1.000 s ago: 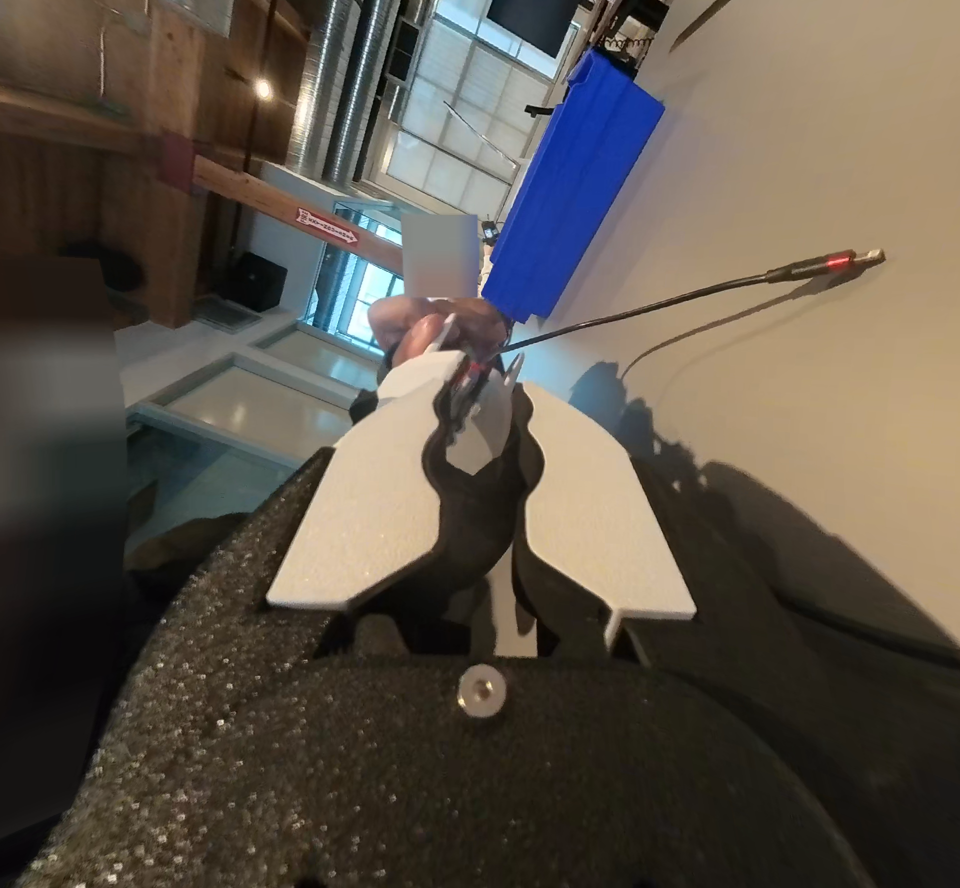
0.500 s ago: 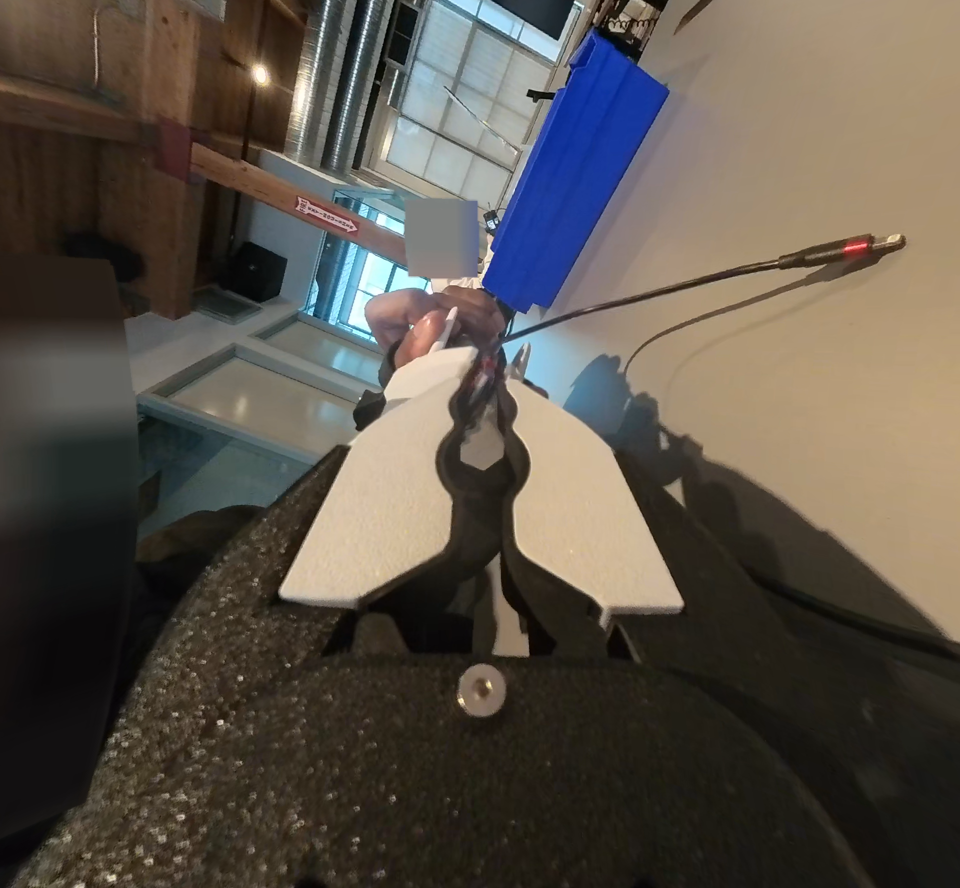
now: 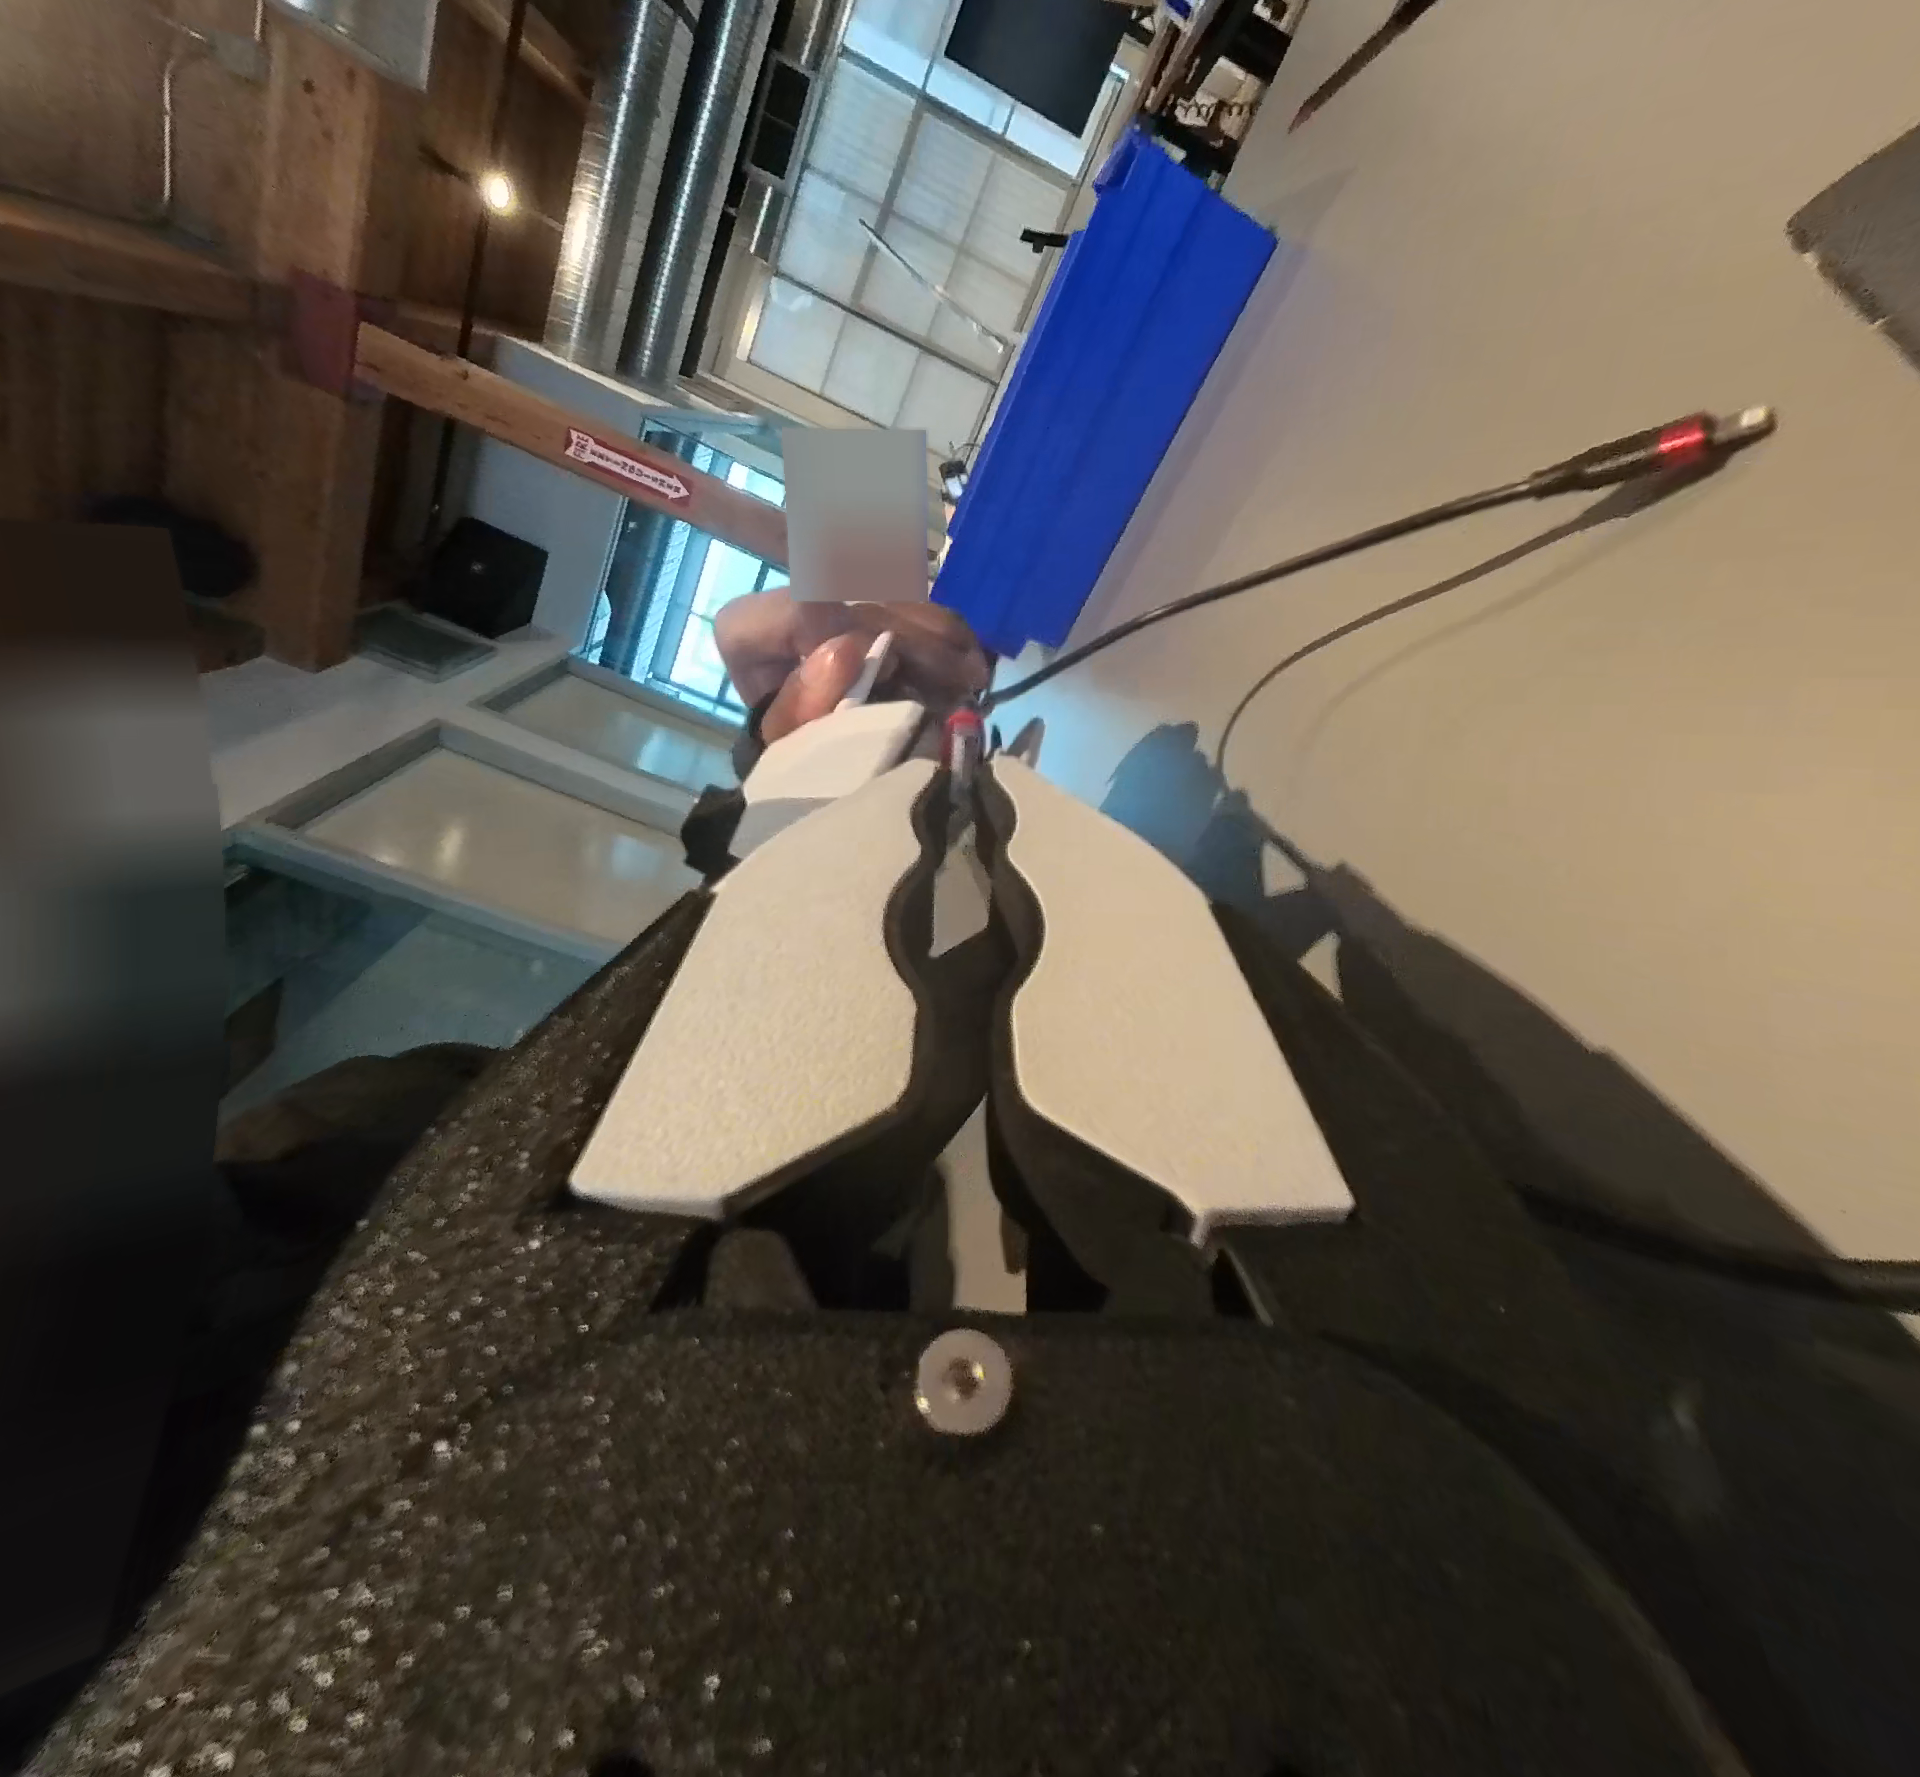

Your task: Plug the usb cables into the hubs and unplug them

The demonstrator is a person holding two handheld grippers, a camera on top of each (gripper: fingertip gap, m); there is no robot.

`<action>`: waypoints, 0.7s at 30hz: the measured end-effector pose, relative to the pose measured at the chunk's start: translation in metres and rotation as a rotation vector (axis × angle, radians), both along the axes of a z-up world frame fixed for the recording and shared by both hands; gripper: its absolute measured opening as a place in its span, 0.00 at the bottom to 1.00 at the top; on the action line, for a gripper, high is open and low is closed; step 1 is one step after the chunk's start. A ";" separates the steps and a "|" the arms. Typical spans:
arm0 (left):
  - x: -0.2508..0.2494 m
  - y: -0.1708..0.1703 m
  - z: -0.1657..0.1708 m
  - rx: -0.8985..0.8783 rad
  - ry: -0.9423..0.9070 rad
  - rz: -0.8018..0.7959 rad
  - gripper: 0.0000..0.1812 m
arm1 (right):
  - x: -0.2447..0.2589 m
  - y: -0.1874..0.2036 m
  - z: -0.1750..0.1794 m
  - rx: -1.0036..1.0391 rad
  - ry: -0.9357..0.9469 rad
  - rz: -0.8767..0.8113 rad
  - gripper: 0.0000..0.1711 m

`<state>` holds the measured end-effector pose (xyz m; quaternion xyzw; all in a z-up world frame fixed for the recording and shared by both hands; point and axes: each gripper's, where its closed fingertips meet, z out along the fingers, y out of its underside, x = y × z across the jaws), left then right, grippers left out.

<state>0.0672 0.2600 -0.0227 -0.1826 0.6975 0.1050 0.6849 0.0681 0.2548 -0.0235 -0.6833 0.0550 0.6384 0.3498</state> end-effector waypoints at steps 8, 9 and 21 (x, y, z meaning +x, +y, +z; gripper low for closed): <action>-0.005 -0.008 0.002 -0.637 -0.072 -0.161 0.20 | 0.009 0.004 0.008 0.127 -0.040 -0.014 0.03; -0.004 -0.012 0.002 -0.757 -0.070 -0.192 0.22 | 0.008 0.003 0.008 0.152 -0.059 -0.007 0.03; -0.020 0.002 0.042 -1.763 -0.279 -0.326 0.24 | -0.003 -0.009 0.012 0.440 -0.195 0.077 0.03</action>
